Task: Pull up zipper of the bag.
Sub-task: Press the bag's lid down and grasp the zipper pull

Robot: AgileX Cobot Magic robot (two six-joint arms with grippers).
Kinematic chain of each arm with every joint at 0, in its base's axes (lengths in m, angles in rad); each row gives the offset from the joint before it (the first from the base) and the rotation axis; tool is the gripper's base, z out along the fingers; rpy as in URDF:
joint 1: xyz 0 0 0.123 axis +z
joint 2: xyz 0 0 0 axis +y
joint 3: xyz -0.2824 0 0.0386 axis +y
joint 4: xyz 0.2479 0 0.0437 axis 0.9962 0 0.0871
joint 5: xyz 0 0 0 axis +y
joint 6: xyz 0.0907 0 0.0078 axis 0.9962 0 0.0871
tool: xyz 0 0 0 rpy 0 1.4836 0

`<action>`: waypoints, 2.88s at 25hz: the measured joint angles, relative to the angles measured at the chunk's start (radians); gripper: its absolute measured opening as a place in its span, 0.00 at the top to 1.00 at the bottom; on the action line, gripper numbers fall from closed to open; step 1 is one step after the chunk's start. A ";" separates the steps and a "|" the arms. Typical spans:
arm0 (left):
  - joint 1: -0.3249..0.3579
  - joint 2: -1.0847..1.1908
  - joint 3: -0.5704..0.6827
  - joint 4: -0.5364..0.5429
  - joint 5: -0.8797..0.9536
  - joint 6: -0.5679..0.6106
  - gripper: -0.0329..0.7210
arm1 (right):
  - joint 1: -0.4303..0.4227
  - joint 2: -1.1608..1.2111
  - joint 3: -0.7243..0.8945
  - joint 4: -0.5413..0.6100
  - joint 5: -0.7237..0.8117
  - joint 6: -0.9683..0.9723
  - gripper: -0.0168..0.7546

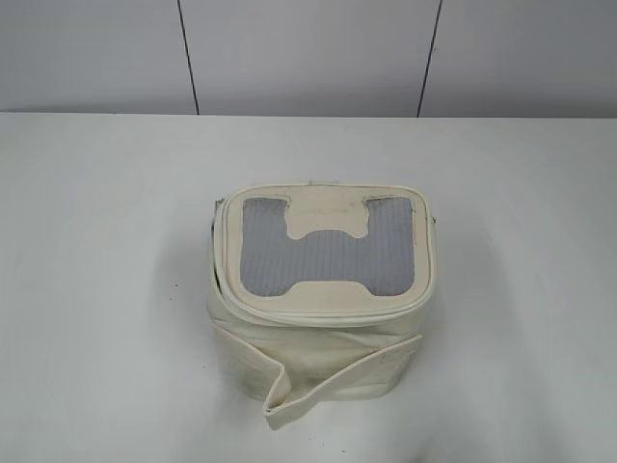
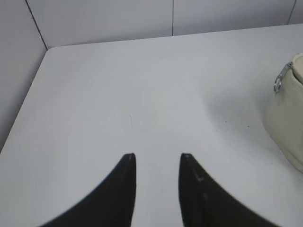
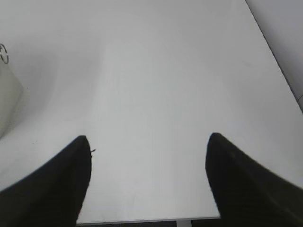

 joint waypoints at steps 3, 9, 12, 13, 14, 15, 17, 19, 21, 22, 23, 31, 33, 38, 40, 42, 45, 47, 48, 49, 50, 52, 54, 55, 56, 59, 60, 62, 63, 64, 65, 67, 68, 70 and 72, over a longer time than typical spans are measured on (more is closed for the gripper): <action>0.000 0.000 0.000 0.000 0.000 0.000 0.63 | 0.000 0.000 0.000 0.000 0.000 0.000 0.21; 0.000 0.000 0.000 0.000 0.000 0.000 0.63 | 0.000 0.000 0.000 0.000 0.000 0.000 0.21; 0.000 0.000 0.000 0.000 0.000 0.000 0.63 | 0.000 0.000 0.000 0.000 0.000 0.000 0.21; 0.000 0.000 0.000 0.000 0.000 0.000 0.63 | 0.000 0.000 0.000 0.000 0.000 0.000 0.21; 0.000 0.000 0.000 0.000 0.000 0.000 0.63 | 0.000 0.000 0.000 0.000 0.000 0.000 0.21; 0.000 0.000 0.000 0.000 0.000 0.000 0.63 | 0.000 0.000 0.000 0.000 0.000 0.000 0.21; 0.000 0.000 0.000 0.000 0.000 0.000 0.63 | 0.000 0.000 0.000 0.000 0.000 0.000 0.21; 0.000 0.000 0.000 0.000 0.000 0.000 0.63 | 0.000 0.000 0.000 0.000 0.000 0.000 0.21; 0.000 0.000 0.000 0.000 0.000 0.000 0.63 | 0.000 0.000 0.000 0.000 0.000 0.000 0.21; 0.000 0.000 0.000 0.000 0.000 0.000 0.63 | 0.000 0.000 0.000 0.000 0.000 0.000 0.21; 0.000 0.000 0.000 0.000 0.000 0.000 0.63 | 0.000 0.000 0.000 0.000 0.000 0.000 0.21; 0.000 0.000 0.000 0.000 0.000 0.000 0.63 | 0.000 0.000 0.000 0.000 0.000 0.000 0.21; 0.000 0.000 0.000 0.000 0.000 0.000 0.63 | 0.000 0.000 0.000 0.000 0.000 0.000 0.21; 0.000 0.000 0.000 0.000 0.000 0.000 0.63 | 0.000 0.000 0.000 0.000 0.000 0.000 0.21; 0.000 0.000 0.000 0.000 0.000 0.000 0.63 | 0.000 0.000 0.000 0.000 0.000 0.000 0.21; 0.000 0.000 0.000 0.000 0.000 0.000 0.63 | 0.000 0.000 0.000 0.000 0.000 0.000 0.21; 0.000 0.000 0.000 0.000 0.000 0.000 0.63 | 0.000 0.000 0.000 0.000 0.000 0.000 0.21; 0.000 0.000 0.000 0.000 0.000 0.000 0.63 | 0.000 0.000 0.000 0.000 0.000 0.000 0.21; 0.000 0.000 0.000 0.000 0.000 0.000 0.63 | 0.000 0.000 0.000 0.000 0.000 0.000 0.21; 0.000 0.000 0.000 0.000 0.000 0.000 0.63 | 0.000 0.000 0.000 0.000 0.000 0.000 0.21; 0.000 0.000 0.000 0.000 0.000 0.000 0.63 | 0.000 0.000 0.000 0.000 0.000 0.000 0.21; 0.000 0.000 0.000 0.000 0.000 0.000 0.63 | 0.000 0.000 0.000 0.000 0.000 0.000 0.21; 0.000 0.000 0.000 0.000 0.000 0.000 0.63 | 0.000 0.000 0.000 0.000 0.000 0.000 0.21; 0.000 0.000 0.000 -0.003 0.000 0.000 0.63 | 0.000 0.000 0.000 0.000 0.000 0.000 0.21; 0.000 0.000 0.000 -0.010 -0.003 0.000 0.63 | 0.000 0.001 0.000 0.000 0.000 0.000 0.21; 0.000 0.008 -0.031 -0.048 -0.052 0.000 0.63 | 0.000 0.021 -0.018 0.023 -0.061 0.000 0.21; 0.000 0.019 -0.042 -0.063 -0.078 0.000 0.63 | 0.000 0.028 -0.026 0.048 -0.103 0.000 0.21; -0.001 0.060 -0.061 -0.088 -0.148 0.000 0.63 | 0.000 0.054 -0.032 0.099 -0.210 0.000 0.21; -0.001 0.082 -0.063 -0.100 -0.175 0.000 0.63 | 0.000 0.071 -0.032 0.117 -0.243 0.000 0.21; -0.001 0.115 -0.065 -0.120 -0.204 0.000 0.63 | 0.000 0.099 -0.032 0.128 -0.274 0.000 0.21; -0.001 0.154 -0.066 -0.145 -0.229 0.000 0.63 | 0.000 0.132 -0.032 0.138 -0.298 0.000 0.21; -0.001 0.235 -0.067 -0.209 -0.277 0.001 0.63 | 0.003 0.204 -0.032 0.161 -0.340 -0.009 0.21; -0.001 0.281 -0.067 -0.253 -0.300 0.015 0.63 | 0.013 0.240 -0.032 0.171 -0.369 -0.013 0.21; -0.001 0.369 -0.067 -0.350 -0.330 0.084 0.63 | 0.045 0.301 -0.038 0.185 -0.421 -0.029 0.21; -0.001 0.451 -0.067 -0.475 -0.340 0.200 0.63 | 0.081 0.377 -0.059 0.187 -0.457 -0.062 0.21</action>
